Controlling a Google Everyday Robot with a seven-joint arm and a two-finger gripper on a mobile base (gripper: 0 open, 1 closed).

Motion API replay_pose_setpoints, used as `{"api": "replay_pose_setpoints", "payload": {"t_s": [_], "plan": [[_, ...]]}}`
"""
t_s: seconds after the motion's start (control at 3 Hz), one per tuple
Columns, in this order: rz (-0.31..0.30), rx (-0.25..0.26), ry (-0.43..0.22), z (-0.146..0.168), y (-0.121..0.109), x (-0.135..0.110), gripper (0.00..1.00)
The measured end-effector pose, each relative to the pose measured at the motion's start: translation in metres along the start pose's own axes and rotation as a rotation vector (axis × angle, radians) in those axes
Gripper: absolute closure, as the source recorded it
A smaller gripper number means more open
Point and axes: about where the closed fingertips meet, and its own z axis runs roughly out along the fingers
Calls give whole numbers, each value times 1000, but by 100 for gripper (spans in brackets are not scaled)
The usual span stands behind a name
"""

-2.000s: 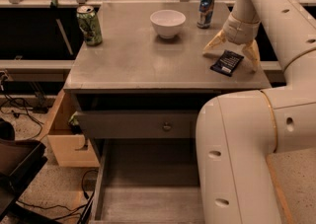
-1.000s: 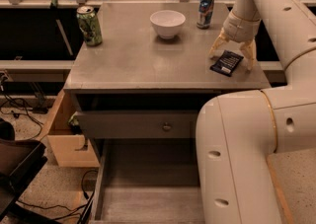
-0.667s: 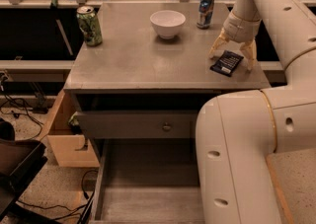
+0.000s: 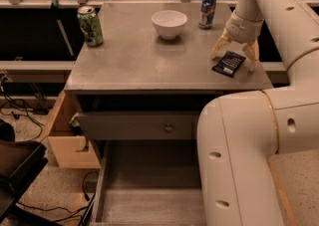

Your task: Move rxbar blueberry near green can

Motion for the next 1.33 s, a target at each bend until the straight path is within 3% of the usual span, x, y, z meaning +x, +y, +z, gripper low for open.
{"api": "replay_pose_setpoints", "payload": {"t_s": [1.33], "plan": [[3, 1, -1, -3, -1, 1, 60]]}}
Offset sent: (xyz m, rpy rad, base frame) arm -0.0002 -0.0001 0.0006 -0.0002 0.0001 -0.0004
